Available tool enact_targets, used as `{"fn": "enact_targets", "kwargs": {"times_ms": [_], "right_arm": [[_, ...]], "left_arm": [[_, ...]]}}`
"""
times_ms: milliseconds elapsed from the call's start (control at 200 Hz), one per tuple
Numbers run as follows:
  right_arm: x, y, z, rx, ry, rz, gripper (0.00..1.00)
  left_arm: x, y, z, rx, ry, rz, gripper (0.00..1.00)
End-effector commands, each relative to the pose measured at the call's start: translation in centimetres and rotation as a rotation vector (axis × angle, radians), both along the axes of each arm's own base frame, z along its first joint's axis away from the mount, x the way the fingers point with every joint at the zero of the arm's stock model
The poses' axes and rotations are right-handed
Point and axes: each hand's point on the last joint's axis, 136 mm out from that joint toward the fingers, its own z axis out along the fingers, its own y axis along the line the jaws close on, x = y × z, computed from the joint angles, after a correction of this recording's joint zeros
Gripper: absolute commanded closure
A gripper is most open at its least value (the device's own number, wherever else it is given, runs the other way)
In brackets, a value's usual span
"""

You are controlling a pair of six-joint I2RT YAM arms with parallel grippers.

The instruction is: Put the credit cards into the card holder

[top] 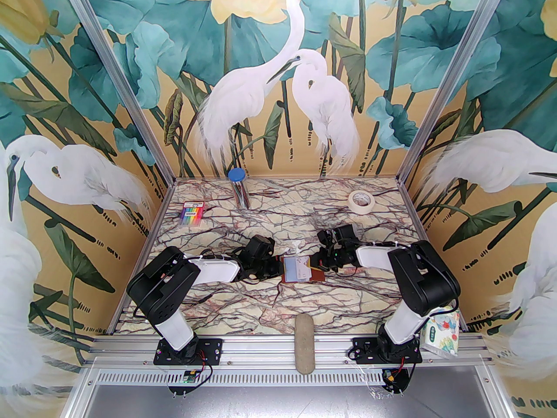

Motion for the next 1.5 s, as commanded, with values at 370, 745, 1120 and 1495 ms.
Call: {"fn": "enact_targets", "kwargs": {"times_ms": [370, 745, 1120, 1495], "right_arm": [[-1.2, 0.4, -2.9, -0.081, 0.062, 0.018, 1.0], [-1.4, 0.6, -3.0, -0.084, 0.066, 0.02, 1.0], [-1.2, 0.5, -2.4, -0.089, 0.052, 0.014, 1.0], [-1.0, 0.1, -0.9, -0.102, 0.025, 0.015, 0.86]], "left_arm": [[-2.9, 4.5, -5.0, 0.225, 0.139, 0.054, 0.96], [-3.0, 4.6, -5.1, 0.226, 0.139, 0.056, 0.96], [-3.0, 4.6, -5.2, 0.226, 0.137, 0.057, 0.96], [-3.0, 4.7, -5.2, 0.233, 0.138, 0.059, 0.96]]}}
